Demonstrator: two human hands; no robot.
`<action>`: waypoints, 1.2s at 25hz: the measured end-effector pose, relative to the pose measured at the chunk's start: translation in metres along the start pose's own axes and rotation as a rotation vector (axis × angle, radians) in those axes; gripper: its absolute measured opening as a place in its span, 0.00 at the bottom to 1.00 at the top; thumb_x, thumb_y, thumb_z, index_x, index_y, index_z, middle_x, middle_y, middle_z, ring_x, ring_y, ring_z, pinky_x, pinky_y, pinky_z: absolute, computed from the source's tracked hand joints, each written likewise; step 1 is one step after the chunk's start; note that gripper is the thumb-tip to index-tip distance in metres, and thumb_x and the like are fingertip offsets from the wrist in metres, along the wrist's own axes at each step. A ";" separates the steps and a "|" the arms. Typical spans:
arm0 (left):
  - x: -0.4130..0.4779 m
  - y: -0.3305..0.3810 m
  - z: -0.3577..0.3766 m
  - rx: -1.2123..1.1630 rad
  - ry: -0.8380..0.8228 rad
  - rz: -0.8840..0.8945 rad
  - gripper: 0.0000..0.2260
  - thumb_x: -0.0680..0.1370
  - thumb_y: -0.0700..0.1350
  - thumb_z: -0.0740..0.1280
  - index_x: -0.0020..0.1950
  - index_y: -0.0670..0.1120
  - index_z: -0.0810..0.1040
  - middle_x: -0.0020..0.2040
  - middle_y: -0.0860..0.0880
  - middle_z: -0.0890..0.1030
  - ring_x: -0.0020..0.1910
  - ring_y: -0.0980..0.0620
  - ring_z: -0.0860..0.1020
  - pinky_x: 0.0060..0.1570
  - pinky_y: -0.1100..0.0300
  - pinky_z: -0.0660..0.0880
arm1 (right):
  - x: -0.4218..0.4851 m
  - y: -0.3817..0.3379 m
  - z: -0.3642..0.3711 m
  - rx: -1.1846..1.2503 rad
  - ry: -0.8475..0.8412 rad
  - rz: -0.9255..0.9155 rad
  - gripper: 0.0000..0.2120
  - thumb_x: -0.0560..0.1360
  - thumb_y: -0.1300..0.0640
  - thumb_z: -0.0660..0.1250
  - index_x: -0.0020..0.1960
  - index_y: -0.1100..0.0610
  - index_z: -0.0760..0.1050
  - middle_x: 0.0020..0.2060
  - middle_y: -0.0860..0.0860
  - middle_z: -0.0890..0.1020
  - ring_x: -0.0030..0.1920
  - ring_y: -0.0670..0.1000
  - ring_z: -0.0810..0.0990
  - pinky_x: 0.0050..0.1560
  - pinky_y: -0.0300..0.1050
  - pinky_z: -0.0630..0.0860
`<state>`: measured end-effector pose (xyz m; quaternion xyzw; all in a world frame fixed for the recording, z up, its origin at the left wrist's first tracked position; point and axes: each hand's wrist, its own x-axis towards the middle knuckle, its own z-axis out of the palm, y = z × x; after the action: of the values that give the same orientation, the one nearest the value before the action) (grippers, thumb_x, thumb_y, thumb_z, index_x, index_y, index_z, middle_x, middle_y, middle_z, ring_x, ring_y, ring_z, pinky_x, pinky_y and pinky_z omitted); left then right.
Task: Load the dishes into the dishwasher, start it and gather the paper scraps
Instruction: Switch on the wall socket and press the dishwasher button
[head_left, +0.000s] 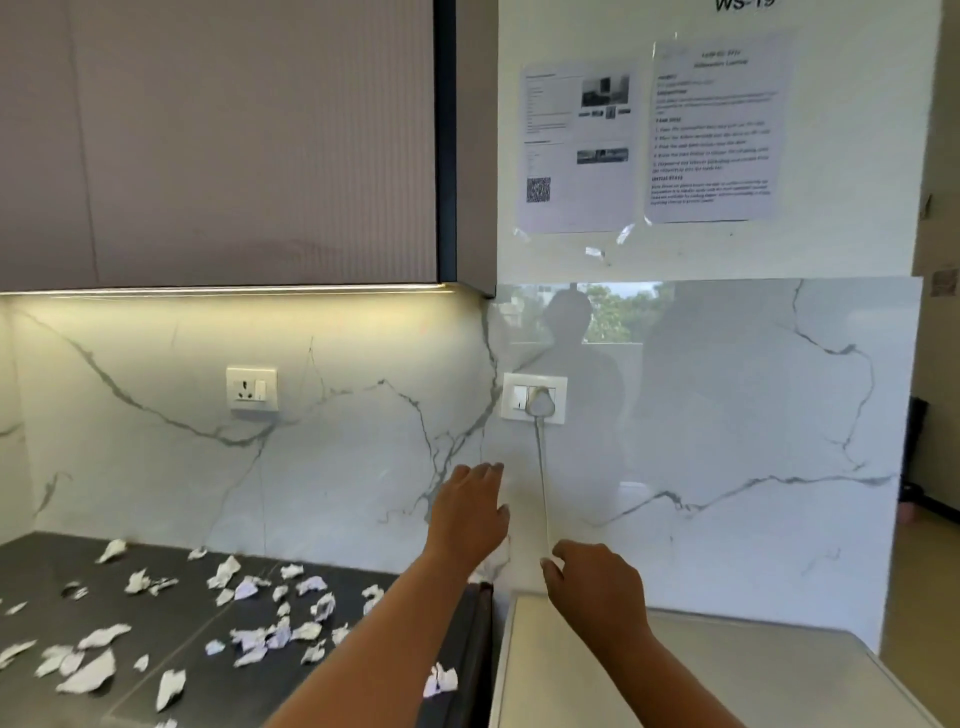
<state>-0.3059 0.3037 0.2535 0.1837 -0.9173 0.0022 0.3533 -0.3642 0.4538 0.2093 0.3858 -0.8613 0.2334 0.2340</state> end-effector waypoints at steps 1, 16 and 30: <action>0.019 -0.003 0.002 0.035 0.016 0.033 0.26 0.78 0.50 0.62 0.74 0.47 0.60 0.71 0.48 0.67 0.70 0.48 0.64 0.67 0.56 0.65 | 0.007 -0.001 -0.001 -0.006 0.010 0.011 0.16 0.79 0.45 0.54 0.53 0.51 0.77 0.46 0.47 0.82 0.44 0.45 0.80 0.42 0.35 0.71; 0.170 -0.050 0.082 0.230 -0.292 0.225 0.41 0.76 0.53 0.64 0.77 0.44 0.40 0.77 0.45 0.39 0.75 0.42 0.37 0.73 0.45 0.40 | 0.092 -0.010 0.021 -0.196 0.000 -0.002 0.07 0.72 0.48 0.66 0.42 0.51 0.78 0.40 0.46 0.79 0.43 0.46 0.78 0.37 0.37 0.73; 0.187 -0.053 0.150 0.234 -0.285 0.141 0.46 0.74 0.49 0.65 0.74 0.42 0.31 0.76 0.46 0.34 0.74 0.43 0.33 0.66 0.43 0.30 | 0.120 0.017 0.053 -0.271 0.021 0.017 0.11 0.78 0.54 0.55 0.50 0.56 0.76 0.48 0.49 0.78 0.50 0.49 0.75 0.41 0.39 0.69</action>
<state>-0.5130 0.1717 0.2557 0.1574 -0.9621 0.1073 0.1952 -0.4601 0.3659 0.2341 0.3407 -0.8857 0.1209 0.2912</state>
